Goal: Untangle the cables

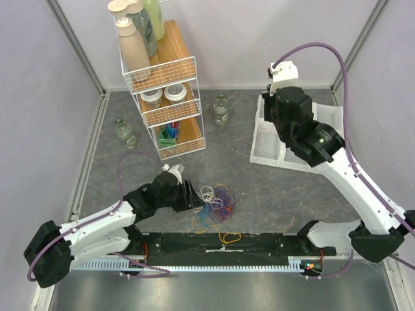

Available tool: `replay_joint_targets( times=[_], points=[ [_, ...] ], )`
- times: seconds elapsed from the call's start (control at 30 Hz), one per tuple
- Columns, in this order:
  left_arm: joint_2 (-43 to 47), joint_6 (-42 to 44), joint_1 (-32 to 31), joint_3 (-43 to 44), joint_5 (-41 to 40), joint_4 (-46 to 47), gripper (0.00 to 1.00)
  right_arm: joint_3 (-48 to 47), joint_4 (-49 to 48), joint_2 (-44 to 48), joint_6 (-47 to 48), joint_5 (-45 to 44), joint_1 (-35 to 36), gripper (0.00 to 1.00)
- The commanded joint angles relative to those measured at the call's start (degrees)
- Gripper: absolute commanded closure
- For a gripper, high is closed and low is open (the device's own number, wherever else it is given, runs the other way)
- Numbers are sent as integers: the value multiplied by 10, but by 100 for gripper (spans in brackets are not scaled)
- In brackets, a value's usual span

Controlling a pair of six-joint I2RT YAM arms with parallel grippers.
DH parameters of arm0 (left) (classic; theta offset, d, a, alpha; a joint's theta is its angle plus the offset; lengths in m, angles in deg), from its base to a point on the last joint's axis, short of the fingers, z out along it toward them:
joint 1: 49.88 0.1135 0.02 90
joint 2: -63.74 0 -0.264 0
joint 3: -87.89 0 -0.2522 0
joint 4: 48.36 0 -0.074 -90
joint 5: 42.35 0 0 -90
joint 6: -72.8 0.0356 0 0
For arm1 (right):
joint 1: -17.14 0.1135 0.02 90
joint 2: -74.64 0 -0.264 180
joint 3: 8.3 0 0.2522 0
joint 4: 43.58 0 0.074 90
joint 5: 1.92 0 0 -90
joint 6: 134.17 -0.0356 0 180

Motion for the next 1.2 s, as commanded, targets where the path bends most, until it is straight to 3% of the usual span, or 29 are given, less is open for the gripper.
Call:
replay_joint_targets(
  times=[0.0,0.53,0.93,1.03,1.17],
  points=[
    [58,27,0,22,29,-5,43,-9,-11,-12,-17,91,-54,100],
    [96,104,0,86,46,-58,40,-173,6,-89,13,98,-100,100],
    [79,146,0,138,98,-101,39,-394,71,-168,0,138,-110,100],
    [97,142,1,154,104,-125,39,-392,69,-125,-37,196,-110,100],
    [143,121,0,149,95,-134,39,-310,11,-53,-59,258,-110,100]
  ],
)
